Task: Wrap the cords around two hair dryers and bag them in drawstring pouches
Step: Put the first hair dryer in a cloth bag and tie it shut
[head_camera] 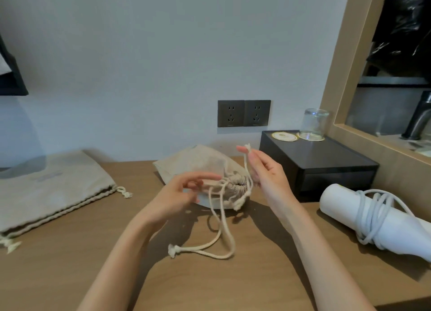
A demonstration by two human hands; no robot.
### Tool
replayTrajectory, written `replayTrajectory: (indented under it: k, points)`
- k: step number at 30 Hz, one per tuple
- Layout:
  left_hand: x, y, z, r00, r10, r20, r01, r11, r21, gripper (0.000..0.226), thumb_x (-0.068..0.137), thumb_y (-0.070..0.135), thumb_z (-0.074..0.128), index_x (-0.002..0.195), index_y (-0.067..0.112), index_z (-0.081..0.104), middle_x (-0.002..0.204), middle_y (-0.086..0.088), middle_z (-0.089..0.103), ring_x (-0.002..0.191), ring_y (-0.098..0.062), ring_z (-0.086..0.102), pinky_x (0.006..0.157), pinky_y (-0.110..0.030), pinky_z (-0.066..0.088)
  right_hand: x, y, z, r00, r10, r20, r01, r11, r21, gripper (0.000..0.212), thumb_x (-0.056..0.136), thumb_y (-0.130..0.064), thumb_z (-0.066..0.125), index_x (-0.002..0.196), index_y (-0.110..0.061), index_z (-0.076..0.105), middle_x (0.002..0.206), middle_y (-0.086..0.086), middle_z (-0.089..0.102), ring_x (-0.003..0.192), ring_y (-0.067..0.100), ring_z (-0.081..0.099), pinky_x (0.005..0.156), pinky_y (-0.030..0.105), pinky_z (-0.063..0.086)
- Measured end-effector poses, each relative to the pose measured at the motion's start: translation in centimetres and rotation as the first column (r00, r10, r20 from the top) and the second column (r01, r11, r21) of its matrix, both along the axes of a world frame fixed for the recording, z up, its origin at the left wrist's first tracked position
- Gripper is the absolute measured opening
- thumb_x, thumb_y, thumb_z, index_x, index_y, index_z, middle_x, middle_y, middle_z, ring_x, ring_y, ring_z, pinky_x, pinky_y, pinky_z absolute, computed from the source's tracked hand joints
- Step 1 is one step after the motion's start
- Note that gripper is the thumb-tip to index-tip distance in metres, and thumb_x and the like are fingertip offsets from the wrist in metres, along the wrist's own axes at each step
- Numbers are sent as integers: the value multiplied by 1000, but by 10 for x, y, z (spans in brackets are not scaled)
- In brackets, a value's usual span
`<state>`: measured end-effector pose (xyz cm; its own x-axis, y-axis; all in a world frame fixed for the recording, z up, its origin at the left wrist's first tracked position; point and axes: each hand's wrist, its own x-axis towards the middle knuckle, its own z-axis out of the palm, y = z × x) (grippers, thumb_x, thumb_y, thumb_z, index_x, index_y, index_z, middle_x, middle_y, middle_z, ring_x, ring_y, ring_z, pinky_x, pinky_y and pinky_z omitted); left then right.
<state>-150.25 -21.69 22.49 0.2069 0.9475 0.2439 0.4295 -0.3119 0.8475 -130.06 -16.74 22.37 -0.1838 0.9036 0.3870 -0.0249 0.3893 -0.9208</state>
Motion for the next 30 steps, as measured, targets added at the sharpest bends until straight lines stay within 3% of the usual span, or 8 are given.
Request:
replayTrajectory:
  k: [2,6,10,13,21,26,28,30]
  points:
    - [4,3,0,976,195,93,-203,975,89,54,87,-4,40,107,38,66,107,8,53,93,9,46,83,-6,34,-3,-2,-1,994,9,109,-16,998,62,28,100,-31,43,115,-31,66,58,-6,32,56,8,32,58,21,26]
    - [14,9,-6,992,64,106,-69,997,43,42,85,43,46,126,42,54,124,7,47,116,-3,42,99,-22,36,-8,-6,-1,971,108,215,-130,987,93,27,102,-19,38,105,-10,63,60,-30,56,65,-13,52,62,5,38]
    - [28,22,-25,998,28,-54,-25,998,51,38,86,54,55,123,51,49,127,8,41,127,-10,29,110,-43,31,-7,-9,0,960,185,211,-203,977,65,34,100,-29,40,88,-3,56,80,6,59,75,15,49,70,23,37]
    - [36,25,-27,992,118,-49,-113,989,95,31,70,68,48,100,59,52,124,6,47,127,-16,31,109,-46,30,-7,-8,-1,956,214,201,-222,975,19,34,100,-25,37,85,2,52,67,-13,57,67,-1,53,65,11,42]
    - [25,13,-3,907,172,384,-263,944,199,13,98,22,47,93,15,57,93,-3,63,83,-2,56,72,-12,42,-9,-5,-3,978,67,200,-83,994,73,30,99,-24,44,78,-7,57,53,-16,47,56,-3,46,59,12,36]
    - [7,21,-12,851,493,182,-524,774,356,13,94,35,54,87,25,59,90,10,59,96,-14,51,83,-32,39,-12,-5,-9,963,-22,269,-21,988,153,18,96,-21,52,97,-20,70,68,-12,59,68,-4,53,62,8,41]
    - [6,23,-22,808,589,-9,-567,782,259,3,91,34,57,92,31,58,102,4,53,109,-19,38,90,-35,32,-11,-4,-12,945,-105,309,44,979,198,18,95,-22,54,105,-25,69,77,-9,63,74,-3,57,65,9,44]
    - [5,21,-28,804,584,-110,-531,789,310,26,84,20,63,105,32,54,107,-1,44,106,-18,30,89,-33,30,-10,-3,-15,922,-169,349,83,965,249,22,94,-22,56,113,-24,68,87,-13,66,81,-4,58,67,11,47]
